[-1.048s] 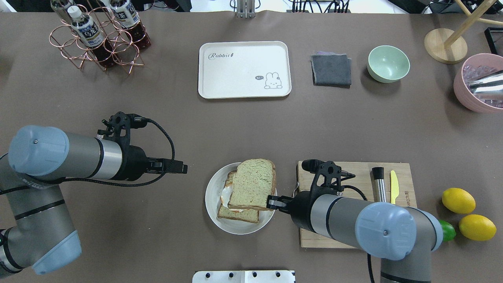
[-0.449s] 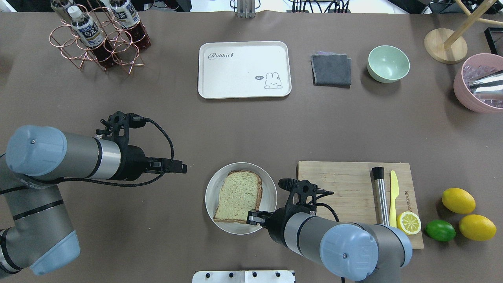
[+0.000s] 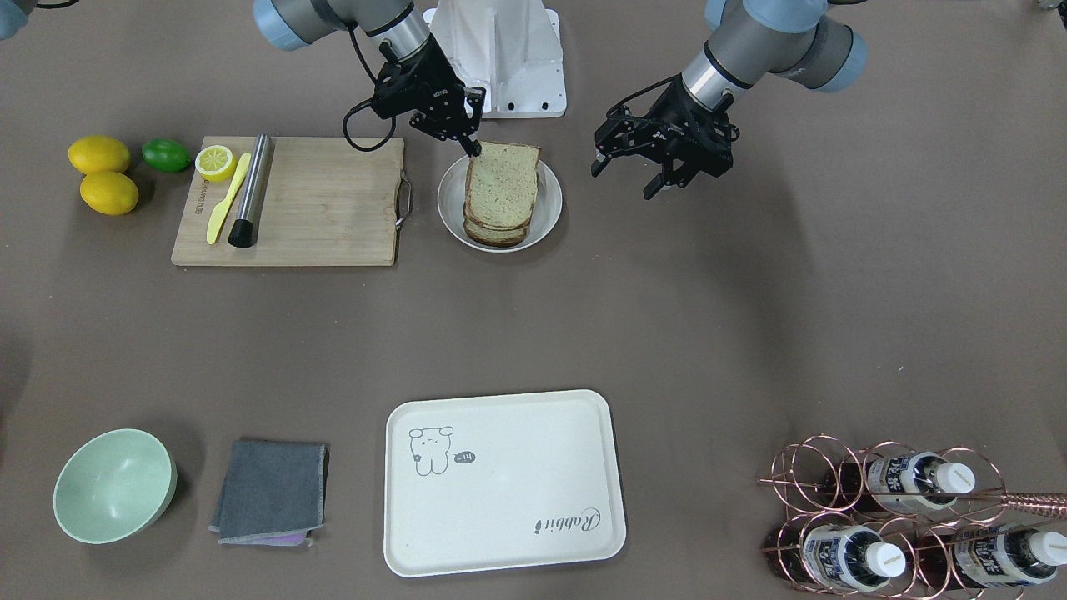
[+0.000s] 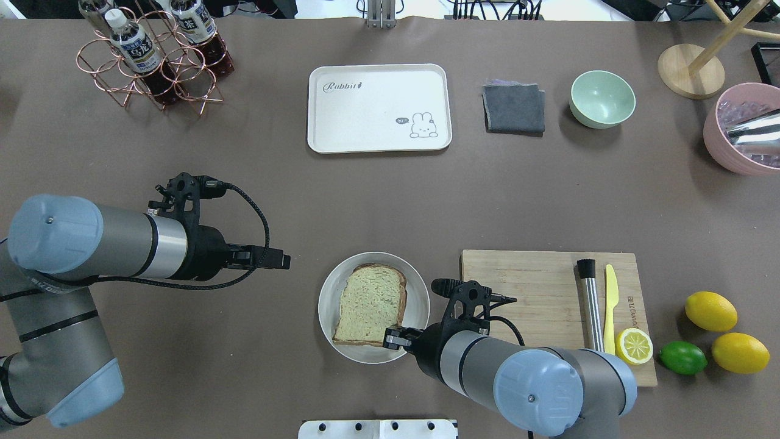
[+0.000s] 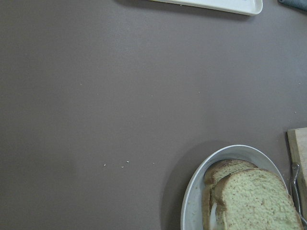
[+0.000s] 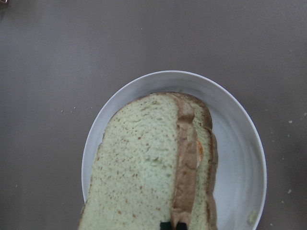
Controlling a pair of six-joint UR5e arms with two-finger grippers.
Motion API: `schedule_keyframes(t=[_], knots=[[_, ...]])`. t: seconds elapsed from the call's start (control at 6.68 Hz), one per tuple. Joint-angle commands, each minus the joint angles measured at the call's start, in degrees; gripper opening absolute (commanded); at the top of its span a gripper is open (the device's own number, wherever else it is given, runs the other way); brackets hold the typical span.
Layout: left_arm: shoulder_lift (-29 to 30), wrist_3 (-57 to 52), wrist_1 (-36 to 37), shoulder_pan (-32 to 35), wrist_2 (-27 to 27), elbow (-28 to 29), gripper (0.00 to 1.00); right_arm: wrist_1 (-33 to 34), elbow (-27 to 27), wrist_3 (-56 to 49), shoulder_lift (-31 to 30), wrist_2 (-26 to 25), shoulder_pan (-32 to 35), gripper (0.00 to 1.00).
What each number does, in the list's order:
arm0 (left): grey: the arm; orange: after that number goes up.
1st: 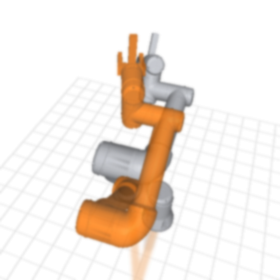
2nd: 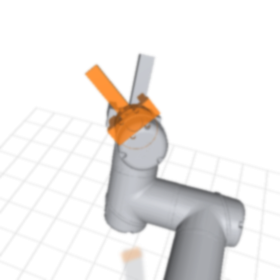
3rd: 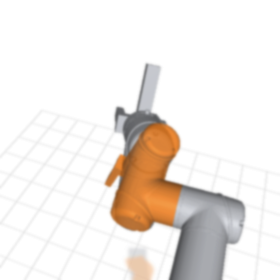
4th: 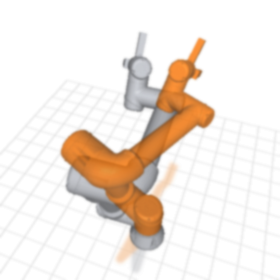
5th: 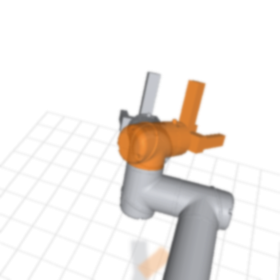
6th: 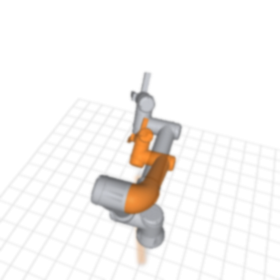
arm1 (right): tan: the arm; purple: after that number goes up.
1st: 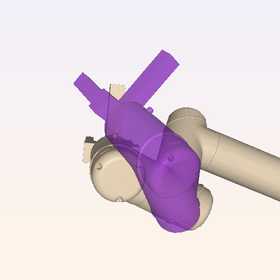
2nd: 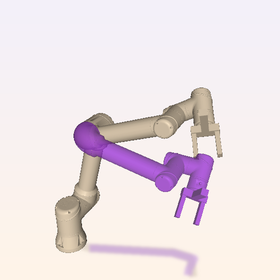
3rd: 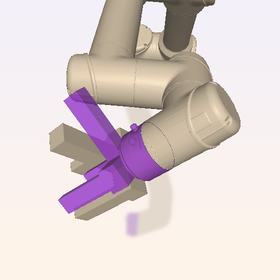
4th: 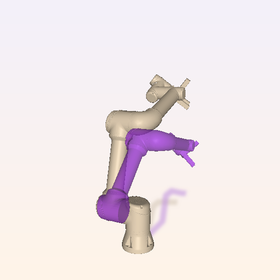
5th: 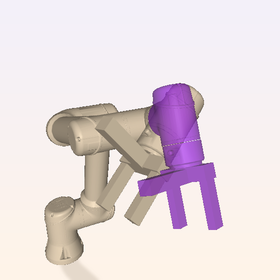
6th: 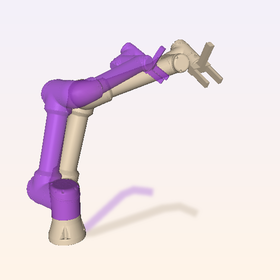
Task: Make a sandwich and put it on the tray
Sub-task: 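Open the right gripper and withdraw it away from the plate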
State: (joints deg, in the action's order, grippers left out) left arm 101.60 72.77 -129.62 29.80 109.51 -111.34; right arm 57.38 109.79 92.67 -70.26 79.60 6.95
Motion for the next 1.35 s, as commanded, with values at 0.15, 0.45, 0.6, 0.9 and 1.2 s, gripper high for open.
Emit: schedule_keyframes(t=[0.15,0.45,0.6,0.9,1.2], knots=[[0.09,-0.09,0.07,0.00,0.00,0.07,0.99,0.01,0.59,-2.67,-0.67,0.38,2.44,1.00],[0.35,0.17,0.07,-0.09,-0.17,0.07,0.99,0.54,2.96,-3.11,-3.98,9.80,11.44,1.00],[0.61,0.26,0.07,-0.70,-0.44,0.16,0.99,0.63,3.14,-6.85,-6.27,18.14,18.29,1.00],[0.97,3.24,0.42,-2.54,-0.53,0.42,0.97,8.29,2.36,-23.22,-11.11,31.26,31.92,1.00],[2.02,3.34,0.60,-3.25,-0.62,1.47,0.97,21.21,2.36,-42.98,-13.48,39.03,44.75,1.00]])
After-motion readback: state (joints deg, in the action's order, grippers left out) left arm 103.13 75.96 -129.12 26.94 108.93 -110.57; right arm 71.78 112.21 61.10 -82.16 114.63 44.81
